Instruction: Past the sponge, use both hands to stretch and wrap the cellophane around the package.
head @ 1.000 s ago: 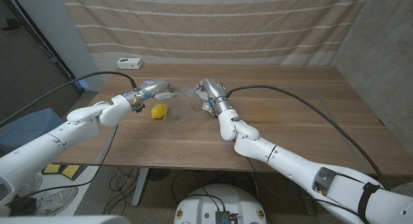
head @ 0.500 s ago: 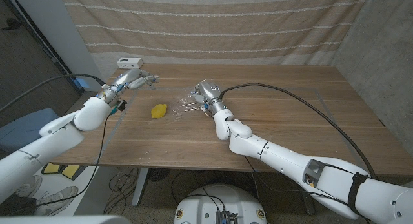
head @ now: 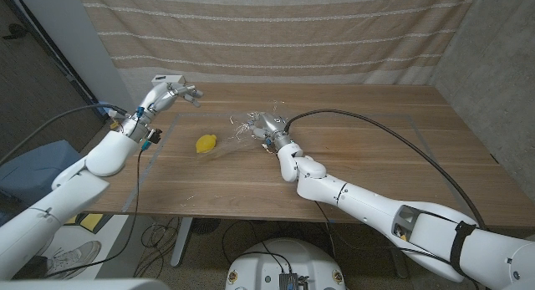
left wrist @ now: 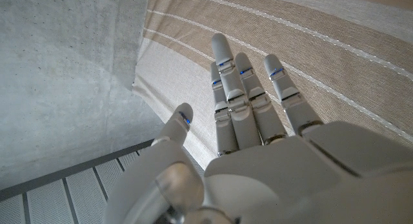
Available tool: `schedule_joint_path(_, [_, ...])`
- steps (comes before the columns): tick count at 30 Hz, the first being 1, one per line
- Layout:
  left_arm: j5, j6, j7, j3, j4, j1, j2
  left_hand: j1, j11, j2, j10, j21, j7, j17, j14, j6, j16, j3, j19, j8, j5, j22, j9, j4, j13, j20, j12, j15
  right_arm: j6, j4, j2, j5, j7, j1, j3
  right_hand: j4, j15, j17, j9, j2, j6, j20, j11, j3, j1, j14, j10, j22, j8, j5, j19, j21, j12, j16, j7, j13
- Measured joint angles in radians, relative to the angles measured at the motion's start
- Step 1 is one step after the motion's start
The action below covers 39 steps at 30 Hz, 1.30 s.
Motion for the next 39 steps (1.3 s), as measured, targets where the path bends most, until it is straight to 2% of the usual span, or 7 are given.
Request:
schedule_joint_path(7, [-0.026, -0.013, -0.024, 0.000, 0.008, -0.006, -0.019, 0.007, 0.000, 0.007, 0.000, 0.000, 0.000, 0.000, 0.000, 0.000, -0.008, 0.004, -0.005, 0.000, 0.005, 0.000, 0.000, -0.004, 0.005, 0.005, 0.000, 0.000, 0.007, -0.002, -0.021, 0.054, 0.076, 0.007, 0.008, 0.005, 0.037, -0.034, -0.005, -0.022, -0.166, 0.015, 0.017, -0.098, -0.274, -0.172, -0.129, 0.001, 0.000, 0.008, -0.121, -0.097, -0.068, -0.019, 0.002, -0.008])
schedule_joint_path(10, [-0.032, -0.014, -0.031, 0.001, 0.009, -0.008, -0.023, 0.012, 0.000, 0.012, 0.000, 0.000, -0.005, 0.000, 0.000, -0.005, -0.008, 0.008, -0.005, -0.008, 0.005, 0.000, 0.000, 0.000, 0.005, 0.005, 0.000, 0.000, 0.010, -0.005, -0.034, 0.077, 0.114, 0.011, 0.008, -0.001, 0.044, -0.051, -0.010, -0.022, -0.233, 0.003, -0.001, -0.130, -0.381, -0.271, -0.211, 0.000, 0.000, 0.019, -0.197, -0.155, -0.076, -0.024, -0.005, -0.012])
schedule_joint_path(14, [-0.042, -0.014, -0.045, 0.007, 0.014, -0.015, -0.033, 0.012, 0.000, 0.012, 0.000, 0.000, -0.005, 0.000, 0.000, -0.005, -0.008, 0.008, -0.005, -0.008, 0.005, 0.000, 0.000, 0.000, 0.004, 0.005, 0.000, 0.000, 0.009, -0.010, -0.047, 0.096, 0.151, 0.015, 0.005, -0.007, 0.033, -0.072, -0.010, -0.022, -0.304, -0.007, -0.035, -0.143, -0.447, -0.373, -0.300, -0.002, 0.000, 0.027, -0.275, -0.209, -0.081, -0.031, -0.025, -0.016])
schedule_joint_path(23, [-0.055, -0.014, -0.064, 0.021, 0.029, -0.035, -0.044, 0.012, 0.000, 0.012, 0.000, 0.000, -0.005, 0.000, -0.001, -0.005, -0.008, 0.012, -0.005, -0.008, 0.005, 0.000, 0.000, 0.004, 0.009, 0.005, 0.000, 0.000, -0.027, -0.031, -0.074, 0.080, 0.234, 0.034, -0.028, -0.063, 0.029, -0.140, -0.015, -0.042, -0.417, 0.012, -0.095, -0.123, -0.433, -0.538, -0.437, -0.001, 0.000, 0.035, -0.402, -0.305, -0.081, -0.031, -0.075, -0.021])
schedule_joint_path(30, [-0.065, -0.017, -0.082, 0.036, 0.047, -0.056, -0.053, 0.012, 0.005, 0.012, -0.005, 0.000, -0.005, 0.000, -0.002, -0.005, -0.008, 0.012, -0.009, -0.014, 0.005, 0.000, 0.000, 0.004, 0.009, 0.001, 0.000, 0.002, -0.060, -0.046, -0.098, 0.026, 0.277, 0.052, -0.072, -0.137, 0.021, -0.169, -0.015, -0.019, -0.419, 0.008, -0.102, -0.068, -0.327, -0.547, -0.444, -0.001, 0.008, 0.035, -0.410, -0.320, -0.072, -0.026, -0.077, -0.026])
schedule_joint_path(33, [-0.068, -0.019, -0.088, 0.043, 0.055, -0.065, -0.056, 0.012, 0.005, 0.012, -0.004, 0.000, -0.003, 0.000, -0.002, -0.008, -0.008, 0.012, -0.009, -0.013, 0.005, 0.000, 0.000, 0.004, 0.009, 0.001, 0.000, 0.002, -0.076, -0.048, -0.102, -0.002, 0.287, 0.058, -0.089, -0.170, 0.027, -0.179, -0.014, -0.025, -0.419, 0.021, -0.101, -0.054, -0.289, -0.541, -0.444, -0.001, 0.012, 0.035, -0.396, -0.328, -0.072, -0.018, -0.077, -0.026])
schedule_joint_path(39, [-0.072, -0.021, -0.098, 0.055, 0.070, -0.083, -0.061, 0.012, 0.005, 0.012, -0.004, 0.000, -0.005, 0.000, -0.002, -0.013, -0.008, 0.012, -0.009, -0.013, 0.005, 0.000, 0.000, 0.004, 0.009, 0.001, 0.000, 0.002, -0.099, -0.048, -0.103, -0.047, 0.301, 0.066, -0.110, -0.204, 0.039, -0.192, -0.014, -0.036, -0.419, 0.034, -0.096, -0.039, -0.256, -0.529, -0.438, -0.001, 0.012, 0.030, -0.375, -0.328, -0.066, -0.011, -0.078, -0.026])
